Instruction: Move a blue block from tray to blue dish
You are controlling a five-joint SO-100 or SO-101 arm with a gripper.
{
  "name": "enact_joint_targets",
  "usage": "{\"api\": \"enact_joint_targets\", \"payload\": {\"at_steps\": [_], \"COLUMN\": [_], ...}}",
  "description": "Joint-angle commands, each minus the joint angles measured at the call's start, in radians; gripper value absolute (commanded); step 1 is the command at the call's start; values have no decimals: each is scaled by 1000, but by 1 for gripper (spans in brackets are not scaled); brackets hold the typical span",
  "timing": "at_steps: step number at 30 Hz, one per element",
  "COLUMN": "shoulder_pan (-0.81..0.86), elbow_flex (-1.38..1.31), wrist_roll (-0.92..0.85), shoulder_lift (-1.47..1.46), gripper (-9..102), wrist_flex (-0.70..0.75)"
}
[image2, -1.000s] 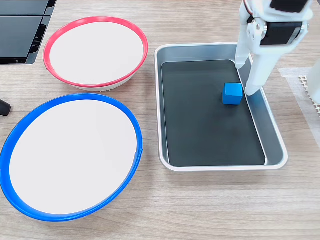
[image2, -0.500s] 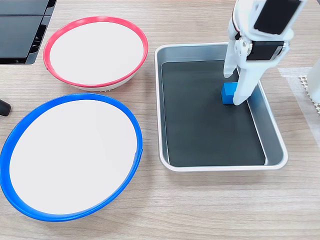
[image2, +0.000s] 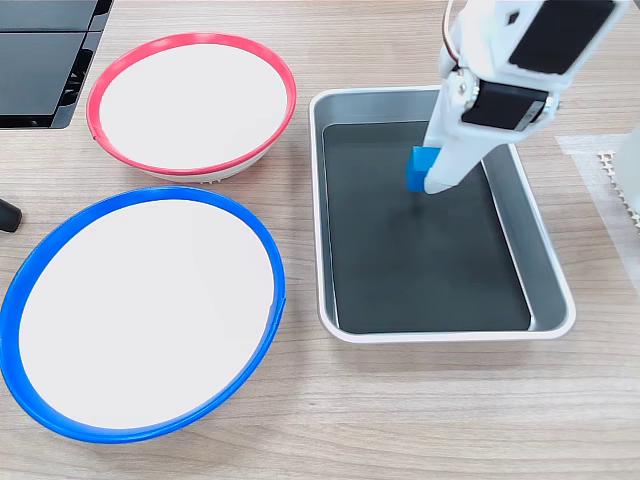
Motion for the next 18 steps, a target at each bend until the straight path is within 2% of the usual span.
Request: {"api": "enact_joint_targets", "payload": {"at_steps": [1,4,7,12,18], "shoulder_pan": [-114,-179,-224,-262,-261], "elbow_flex": [-367,-703,-1000,-1043,-936], "wrist_roll": [345,606,819,842,810], "shoulder_lift": [-112,-331,-603,-792,-890], "gripper": [0,0,0,4,20], "wrist_flex": [72,71,-31,-221,-357]}}
